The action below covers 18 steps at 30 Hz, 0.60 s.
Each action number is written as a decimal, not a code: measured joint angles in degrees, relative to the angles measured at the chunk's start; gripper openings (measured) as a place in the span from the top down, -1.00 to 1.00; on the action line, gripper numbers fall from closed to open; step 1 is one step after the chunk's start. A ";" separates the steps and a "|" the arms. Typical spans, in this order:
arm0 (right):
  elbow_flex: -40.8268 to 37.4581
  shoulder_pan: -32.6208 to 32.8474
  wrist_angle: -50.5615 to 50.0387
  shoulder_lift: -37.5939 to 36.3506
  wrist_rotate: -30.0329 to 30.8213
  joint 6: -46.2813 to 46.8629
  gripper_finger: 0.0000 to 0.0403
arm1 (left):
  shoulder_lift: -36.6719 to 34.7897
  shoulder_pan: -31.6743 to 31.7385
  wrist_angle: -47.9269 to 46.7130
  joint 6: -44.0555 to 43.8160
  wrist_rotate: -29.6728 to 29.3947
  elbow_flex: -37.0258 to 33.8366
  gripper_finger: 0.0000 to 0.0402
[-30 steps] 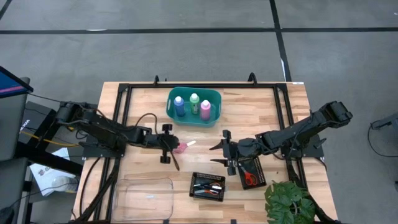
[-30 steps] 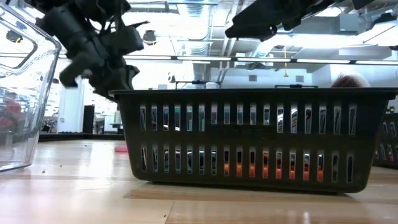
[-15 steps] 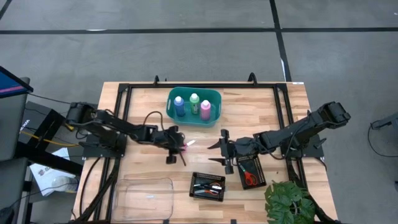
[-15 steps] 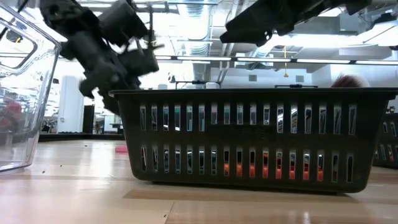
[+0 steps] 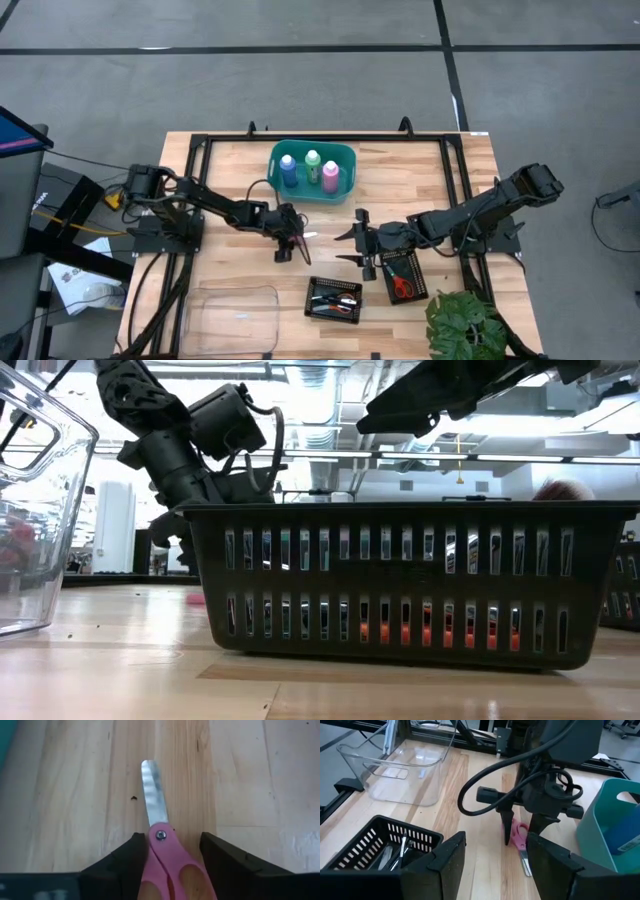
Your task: Pick & Place Paint Supplies
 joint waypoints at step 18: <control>0.00 0.00 0.06 0.00 0.01 0.00 0.03 | 0.43 -1.07 -0.61 1.31 -1.20 0.01 0.98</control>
